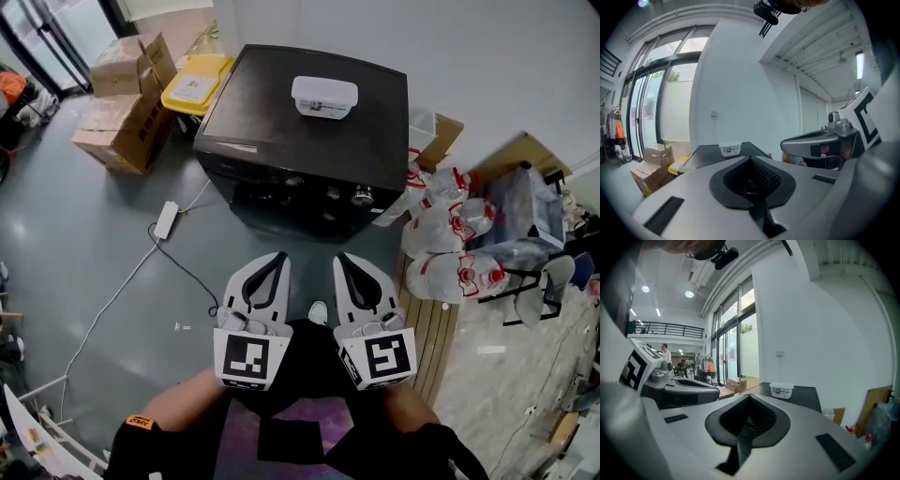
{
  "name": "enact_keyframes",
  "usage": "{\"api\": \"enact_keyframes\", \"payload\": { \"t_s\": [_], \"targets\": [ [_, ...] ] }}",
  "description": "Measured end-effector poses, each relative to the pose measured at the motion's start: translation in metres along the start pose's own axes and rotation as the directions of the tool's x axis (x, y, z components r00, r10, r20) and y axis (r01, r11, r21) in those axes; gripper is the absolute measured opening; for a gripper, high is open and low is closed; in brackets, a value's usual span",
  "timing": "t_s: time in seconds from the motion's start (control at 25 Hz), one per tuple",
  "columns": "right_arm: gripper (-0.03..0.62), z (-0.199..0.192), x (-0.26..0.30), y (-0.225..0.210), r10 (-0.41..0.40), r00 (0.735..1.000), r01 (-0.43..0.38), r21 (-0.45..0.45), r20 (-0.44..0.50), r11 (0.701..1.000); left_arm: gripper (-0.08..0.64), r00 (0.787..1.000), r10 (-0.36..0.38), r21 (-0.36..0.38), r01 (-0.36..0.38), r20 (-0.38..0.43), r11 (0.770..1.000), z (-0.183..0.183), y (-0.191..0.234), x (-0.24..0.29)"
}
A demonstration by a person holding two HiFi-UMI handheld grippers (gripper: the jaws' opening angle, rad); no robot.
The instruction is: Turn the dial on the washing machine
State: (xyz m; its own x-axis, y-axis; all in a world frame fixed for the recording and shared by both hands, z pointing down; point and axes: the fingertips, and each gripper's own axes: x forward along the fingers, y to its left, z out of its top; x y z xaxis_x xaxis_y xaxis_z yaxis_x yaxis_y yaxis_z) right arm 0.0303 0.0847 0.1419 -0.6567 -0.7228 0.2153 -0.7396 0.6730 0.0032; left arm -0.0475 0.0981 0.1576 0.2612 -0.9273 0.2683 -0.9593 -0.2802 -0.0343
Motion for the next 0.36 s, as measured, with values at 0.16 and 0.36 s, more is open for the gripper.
{"api": "enact_keyframes", "payload": {
  "t_s": [0.16, 0.36],
  "targets": [
    [0.012, -0.0006, -0.0005, -0.0006, 0.004, 1.000, -0.004, 0.000, 0.001, 1.000, 0.014, 1.000, 0.005, 0.009, -0.005, 0.005, 1.000, 0.0003, 0.0003, 0.0012],
    [0.012, 0.0002, -0.0007, -0.0031, 0.010, 1.000, -0.010, -0.004, 0.005, 1.000, 0.014, 1.000, 0.014, 0.016, -0.014, 0.011, 1.000, 0.0017, 0.0003, 0.0033]
  ]
}}
